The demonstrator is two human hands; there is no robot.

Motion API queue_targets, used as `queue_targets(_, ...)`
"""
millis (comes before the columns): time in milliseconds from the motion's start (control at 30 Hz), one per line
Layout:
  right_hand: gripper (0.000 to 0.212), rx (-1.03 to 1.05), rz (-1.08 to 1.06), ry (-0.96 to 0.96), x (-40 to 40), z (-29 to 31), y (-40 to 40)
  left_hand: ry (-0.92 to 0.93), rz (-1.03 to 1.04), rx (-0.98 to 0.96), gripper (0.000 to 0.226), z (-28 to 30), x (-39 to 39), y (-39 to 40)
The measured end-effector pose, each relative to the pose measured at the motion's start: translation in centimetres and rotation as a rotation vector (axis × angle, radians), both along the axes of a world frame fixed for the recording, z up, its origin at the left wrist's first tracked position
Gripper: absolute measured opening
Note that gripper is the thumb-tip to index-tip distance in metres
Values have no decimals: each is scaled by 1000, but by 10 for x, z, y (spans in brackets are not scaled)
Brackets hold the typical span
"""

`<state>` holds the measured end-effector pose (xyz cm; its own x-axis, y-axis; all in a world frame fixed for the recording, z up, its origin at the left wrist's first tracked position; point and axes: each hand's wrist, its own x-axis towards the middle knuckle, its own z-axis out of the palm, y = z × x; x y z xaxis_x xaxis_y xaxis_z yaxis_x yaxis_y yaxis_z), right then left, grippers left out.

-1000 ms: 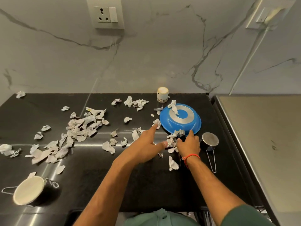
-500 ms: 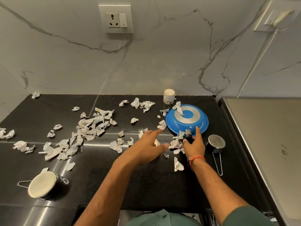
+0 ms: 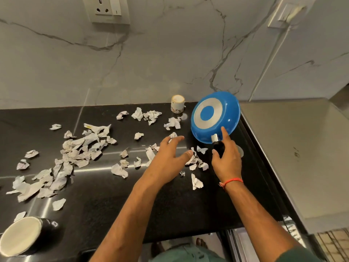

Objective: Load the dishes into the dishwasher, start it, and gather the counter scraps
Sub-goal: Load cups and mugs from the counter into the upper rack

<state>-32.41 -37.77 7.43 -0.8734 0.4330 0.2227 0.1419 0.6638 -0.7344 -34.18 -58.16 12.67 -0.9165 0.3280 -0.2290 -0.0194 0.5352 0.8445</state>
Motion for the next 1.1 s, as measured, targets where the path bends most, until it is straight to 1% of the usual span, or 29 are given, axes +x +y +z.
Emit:
queue_targets(100,83,-164,-48,17,12,10,3,10,15,79,66,-3,1,8)
queue_targets(200,83,-247,-120,37,23,19,15,6,18,141,65,-2,3,23)
queue_targets(300,79,-325,-124,64,36,30,36,0,15,152,69,4,5,44)
queue_targets(433,81,-289,-129,83,63,45,65,-35,27,230,71,22,11,79)
queue_targets(533,82,-225,-133,88,92,54,93,-164,64,374,68,35,20,114)
queue_targets(567,82,-215,-135,83,104,56,104,-242,73,444,64,38,25,127)
queue_targets(633,82,-219,-139,64,131,58,125,-405,77,582,50,41,36,151)
queue_targets(700,83,-247,-135,44,155,59,143,-495,72,654,36,38,50,172)
queue_targets(800,83,-284,-151,24,196,59,170,-500,65,686,26,34,77,210)
queue_targets(1000,78,-304,-228,17,268,48,219,-561,20,760,27,31,129,281)
queue_targets(1100,81,-327,-338,-19,298,41,240,-573,-41,775,25,29,151,309)
